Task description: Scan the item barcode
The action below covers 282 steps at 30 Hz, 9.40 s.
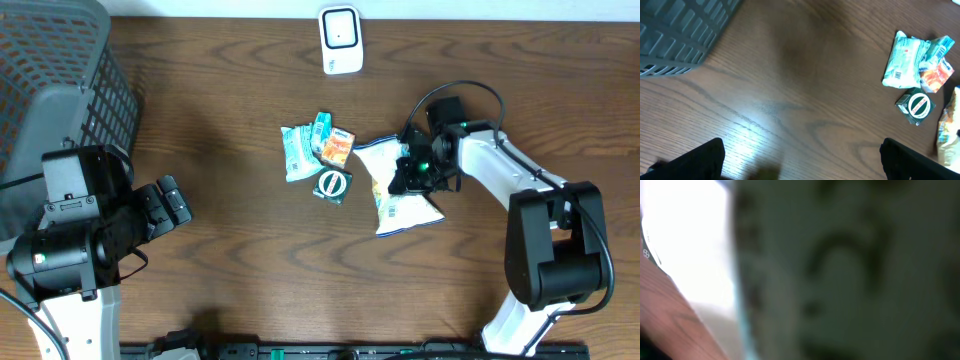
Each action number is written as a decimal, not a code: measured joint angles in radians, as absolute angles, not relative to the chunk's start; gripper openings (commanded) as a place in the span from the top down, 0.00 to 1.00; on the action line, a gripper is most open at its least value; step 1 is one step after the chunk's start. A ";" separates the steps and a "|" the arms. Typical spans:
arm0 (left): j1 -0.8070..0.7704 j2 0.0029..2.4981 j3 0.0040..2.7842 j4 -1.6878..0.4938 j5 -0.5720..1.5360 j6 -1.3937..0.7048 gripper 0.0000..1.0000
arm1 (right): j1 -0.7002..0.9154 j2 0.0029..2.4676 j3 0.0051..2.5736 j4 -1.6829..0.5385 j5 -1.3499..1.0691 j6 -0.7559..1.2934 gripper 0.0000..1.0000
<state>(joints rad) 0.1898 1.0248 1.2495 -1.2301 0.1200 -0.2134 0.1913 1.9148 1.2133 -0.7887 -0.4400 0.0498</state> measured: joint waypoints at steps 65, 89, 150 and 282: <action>0.190 1.025 1.250 -1.230 0.120 -0.213 0.03 | 0.643 1.972 1.670 -1.147 0.202 0.185 0.01; 0.190 1.025 1.250 -1.229 0.120 -0.213 0.03 | 0.253 1.972 1.468 -1.064 -0.192 -0.044 0.40; 0.190 1.025 1.250 -1.230 0.120 -0.213 0.02 | 0.348 2.001 1.693 -0.137 0.019 0.133 0.99; 0.190 1.025 1.250 -1.230 0.120 -0.213 0.02 | -0.251 2.093 1.838 -0.598 0.118 -0.252 0.02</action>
